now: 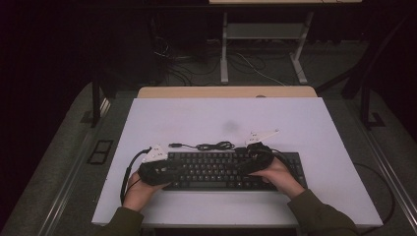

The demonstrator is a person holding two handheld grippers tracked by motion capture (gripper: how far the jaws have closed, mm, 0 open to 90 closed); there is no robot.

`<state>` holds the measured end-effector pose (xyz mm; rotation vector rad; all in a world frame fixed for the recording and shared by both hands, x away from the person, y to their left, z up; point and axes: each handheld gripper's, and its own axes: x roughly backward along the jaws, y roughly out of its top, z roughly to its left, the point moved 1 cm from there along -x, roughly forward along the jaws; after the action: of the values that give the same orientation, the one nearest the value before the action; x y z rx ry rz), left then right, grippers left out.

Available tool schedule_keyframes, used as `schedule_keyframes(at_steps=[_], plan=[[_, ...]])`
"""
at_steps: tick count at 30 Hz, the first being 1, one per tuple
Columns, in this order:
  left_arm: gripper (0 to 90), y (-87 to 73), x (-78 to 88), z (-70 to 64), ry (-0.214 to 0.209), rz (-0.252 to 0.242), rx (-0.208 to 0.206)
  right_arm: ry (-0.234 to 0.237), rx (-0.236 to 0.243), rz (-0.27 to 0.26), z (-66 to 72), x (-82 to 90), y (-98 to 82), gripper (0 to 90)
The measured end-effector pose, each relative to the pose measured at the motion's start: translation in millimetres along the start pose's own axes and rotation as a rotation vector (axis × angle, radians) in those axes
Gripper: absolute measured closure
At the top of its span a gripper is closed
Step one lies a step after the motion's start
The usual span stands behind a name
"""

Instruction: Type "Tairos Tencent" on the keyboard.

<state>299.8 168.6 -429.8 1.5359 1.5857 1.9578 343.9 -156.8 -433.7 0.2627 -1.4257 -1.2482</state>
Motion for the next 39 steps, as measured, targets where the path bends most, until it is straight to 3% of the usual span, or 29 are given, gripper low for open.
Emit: schedule_keyframes(at_steps=[7,16,19,39], plan=[[88.9,-1.2,-1.0,1.5,-0.01,0.037,0.008,-0.006,-0.005,0.002,0.2,-0.4,0.0,22.4],[88.9,-2.2,-8.2,1.8,-0.017,0.067,0.015,-0.008,-0.005,-0.003,-0.7,0.7,0.2,21.7],[88.9,-2.5,-11.5,2.6,-0.019,0.082,0.001,-0.008,-0.006,-0.002,-0.5,0.5,0.2,21.6],[88.9,0.1,-19.9,0.2,-0.024,0.088,0.009,-0.013,-0.003,0.0,-0.5,0.6,0.0,21.4]])
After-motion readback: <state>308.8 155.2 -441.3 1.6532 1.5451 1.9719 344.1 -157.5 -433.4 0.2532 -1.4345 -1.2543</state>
